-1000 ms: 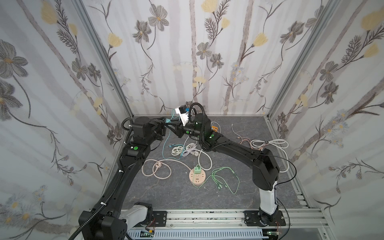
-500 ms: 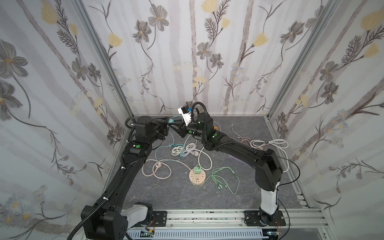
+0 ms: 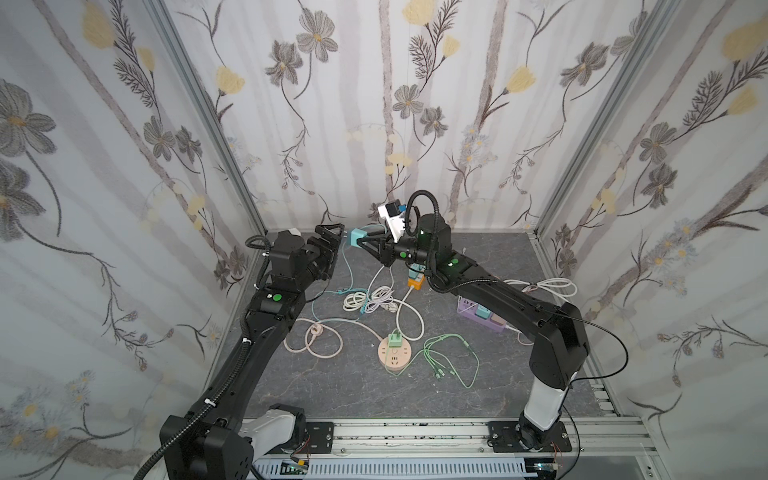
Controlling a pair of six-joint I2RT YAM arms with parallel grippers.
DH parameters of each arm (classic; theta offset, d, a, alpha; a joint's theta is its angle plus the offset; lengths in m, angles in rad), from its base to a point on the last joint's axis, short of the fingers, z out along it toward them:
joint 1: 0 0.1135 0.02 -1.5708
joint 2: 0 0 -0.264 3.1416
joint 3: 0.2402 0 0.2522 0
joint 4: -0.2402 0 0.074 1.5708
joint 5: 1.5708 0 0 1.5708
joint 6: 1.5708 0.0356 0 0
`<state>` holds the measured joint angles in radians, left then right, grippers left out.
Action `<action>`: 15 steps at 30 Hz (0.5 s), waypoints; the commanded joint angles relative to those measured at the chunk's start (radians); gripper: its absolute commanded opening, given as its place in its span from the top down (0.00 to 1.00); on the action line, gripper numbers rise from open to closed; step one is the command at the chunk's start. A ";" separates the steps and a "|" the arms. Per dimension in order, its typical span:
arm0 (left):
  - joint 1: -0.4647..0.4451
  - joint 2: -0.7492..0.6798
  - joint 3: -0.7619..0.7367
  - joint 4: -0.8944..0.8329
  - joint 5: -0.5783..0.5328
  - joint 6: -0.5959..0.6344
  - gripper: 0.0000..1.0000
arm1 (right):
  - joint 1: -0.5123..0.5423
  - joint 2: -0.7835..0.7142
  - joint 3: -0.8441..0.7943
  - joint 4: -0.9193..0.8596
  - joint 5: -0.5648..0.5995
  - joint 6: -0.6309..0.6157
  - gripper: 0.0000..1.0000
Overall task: Insert the plug
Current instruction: 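Close the right gripper on the teal charger held by the left gripper, then open the left gripper and withdraw it while the right gripper holds the charger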
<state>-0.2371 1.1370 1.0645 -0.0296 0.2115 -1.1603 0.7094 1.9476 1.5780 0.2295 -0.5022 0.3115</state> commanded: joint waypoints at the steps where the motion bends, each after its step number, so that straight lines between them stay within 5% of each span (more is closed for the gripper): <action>1: -0.012 -0.029 -0.016 0.071 -0.045 0.295 0.00 | -0.014 -0.073 -0.036 -0.078 0.036 -0.065 1.00; 7: -0.041 -0.023 -0.017 0.093 0.084 0.559 0.00 | -0.085 -0.246 -0.099 -0.197 0.052 -0.105 1.00; 15: -0.145 0.055 0.111 -0.045 0.001 0.771 0.00 | -0.232 -0.503 -0.095 -0.517 0.187 -0.257 1.00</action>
<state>-0.3599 1.1759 1.1442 -0.0357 0.2581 -0.5217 0.5133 1.4971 1.4734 -0.1478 -0.3977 0.1379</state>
